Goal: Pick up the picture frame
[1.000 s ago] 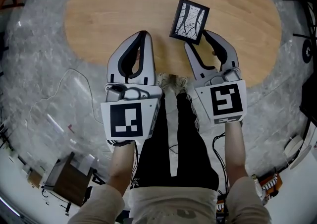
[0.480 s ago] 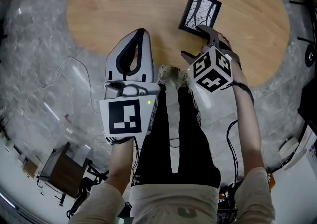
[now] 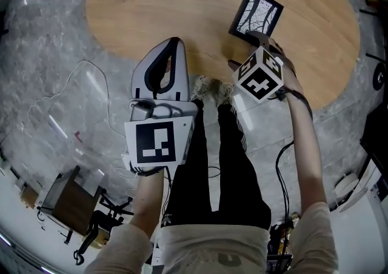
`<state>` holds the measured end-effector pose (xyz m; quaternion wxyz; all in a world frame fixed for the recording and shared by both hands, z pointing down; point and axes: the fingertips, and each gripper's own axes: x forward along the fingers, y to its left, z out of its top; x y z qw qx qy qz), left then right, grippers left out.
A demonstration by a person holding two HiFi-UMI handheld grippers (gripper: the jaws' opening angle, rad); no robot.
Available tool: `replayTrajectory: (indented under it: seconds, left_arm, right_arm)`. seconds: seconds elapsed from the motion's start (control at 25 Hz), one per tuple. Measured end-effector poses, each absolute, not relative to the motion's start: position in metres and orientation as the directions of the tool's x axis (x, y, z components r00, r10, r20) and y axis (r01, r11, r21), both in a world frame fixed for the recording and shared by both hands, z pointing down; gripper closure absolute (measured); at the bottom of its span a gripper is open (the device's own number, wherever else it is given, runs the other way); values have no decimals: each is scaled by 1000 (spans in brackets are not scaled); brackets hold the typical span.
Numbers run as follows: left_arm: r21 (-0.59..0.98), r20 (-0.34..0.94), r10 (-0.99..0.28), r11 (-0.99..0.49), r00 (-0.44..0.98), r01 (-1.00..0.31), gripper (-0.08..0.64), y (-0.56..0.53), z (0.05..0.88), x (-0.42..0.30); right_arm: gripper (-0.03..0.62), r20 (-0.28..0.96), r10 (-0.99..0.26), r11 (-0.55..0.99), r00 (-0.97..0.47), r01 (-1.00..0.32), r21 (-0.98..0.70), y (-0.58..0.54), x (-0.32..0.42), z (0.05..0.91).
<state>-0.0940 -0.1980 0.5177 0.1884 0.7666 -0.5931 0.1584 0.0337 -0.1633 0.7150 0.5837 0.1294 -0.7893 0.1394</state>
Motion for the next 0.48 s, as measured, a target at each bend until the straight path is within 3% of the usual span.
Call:
replayTrajectory:
  seconds: [0.48]
  left_arm:
    - [105,478,-845,-217,240,-971,551,-197,521,-97]
  right_arm:
    - [213,960,-28,924,-279,-373,-81,-158,31,716]
